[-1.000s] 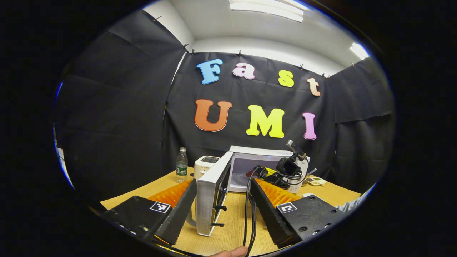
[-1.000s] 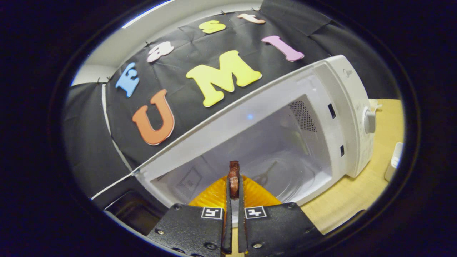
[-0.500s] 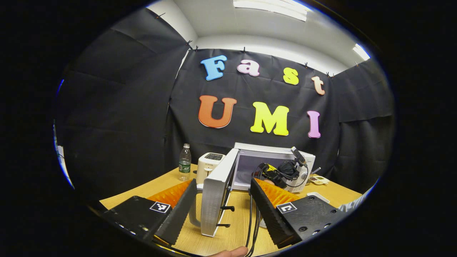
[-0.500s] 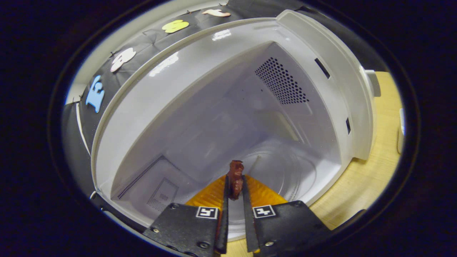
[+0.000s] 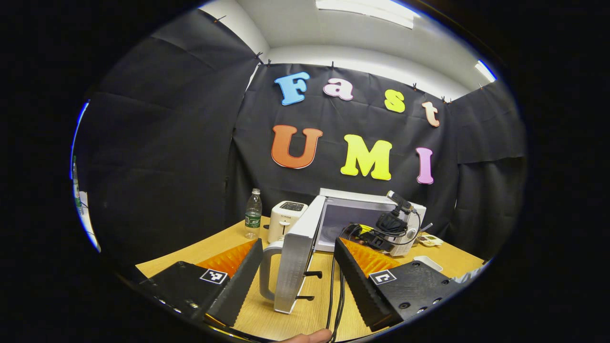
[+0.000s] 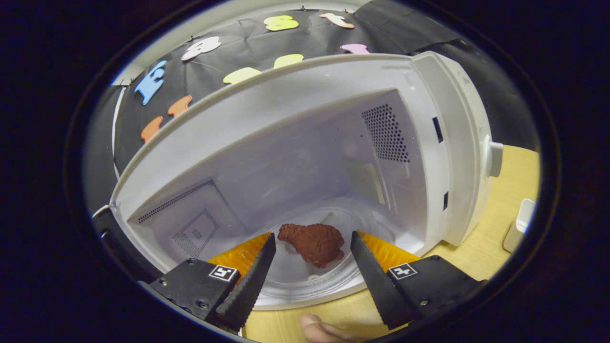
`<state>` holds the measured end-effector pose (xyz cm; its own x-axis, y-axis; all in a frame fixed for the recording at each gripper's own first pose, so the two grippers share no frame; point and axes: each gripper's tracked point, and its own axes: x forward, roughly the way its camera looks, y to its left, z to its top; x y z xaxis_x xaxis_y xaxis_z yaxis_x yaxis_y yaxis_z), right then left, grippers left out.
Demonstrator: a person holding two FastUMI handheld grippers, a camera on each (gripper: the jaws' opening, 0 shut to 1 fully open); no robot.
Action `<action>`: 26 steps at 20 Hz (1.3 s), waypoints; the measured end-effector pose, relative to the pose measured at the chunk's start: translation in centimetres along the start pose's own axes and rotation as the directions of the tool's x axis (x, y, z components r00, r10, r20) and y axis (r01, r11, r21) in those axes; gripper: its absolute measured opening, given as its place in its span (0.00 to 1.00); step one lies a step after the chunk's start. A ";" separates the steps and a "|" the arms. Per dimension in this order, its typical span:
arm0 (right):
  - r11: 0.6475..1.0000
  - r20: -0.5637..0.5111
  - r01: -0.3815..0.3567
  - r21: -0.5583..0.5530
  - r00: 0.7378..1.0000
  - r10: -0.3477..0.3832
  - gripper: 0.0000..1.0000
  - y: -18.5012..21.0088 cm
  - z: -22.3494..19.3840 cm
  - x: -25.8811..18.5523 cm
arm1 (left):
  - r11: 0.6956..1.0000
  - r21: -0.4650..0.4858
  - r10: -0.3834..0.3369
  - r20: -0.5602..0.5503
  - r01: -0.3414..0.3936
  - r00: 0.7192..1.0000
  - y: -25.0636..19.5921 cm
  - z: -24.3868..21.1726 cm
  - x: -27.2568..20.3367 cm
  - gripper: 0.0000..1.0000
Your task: Open the microwave oven with the left hand, put the food in, and close the microwave oven.
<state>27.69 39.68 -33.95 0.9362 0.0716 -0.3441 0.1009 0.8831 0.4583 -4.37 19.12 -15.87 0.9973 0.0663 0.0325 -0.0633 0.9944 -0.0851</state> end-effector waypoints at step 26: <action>0.878 0.208 -0.190 -0.439 0.929 0.306 1.00 -16.5 19.0 -44.7 | 0.996 0.023 0.084 -0.059 -0.083 0.995 8.7 -4.8 4.5 0.58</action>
<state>-9.43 13.11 -10.54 0.9708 0.2397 -0.0089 -0.2373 0.9654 0.1085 -0.27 27.62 -21.26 0.9889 0.1449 -0.0337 -0.1469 0.9870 -0.0647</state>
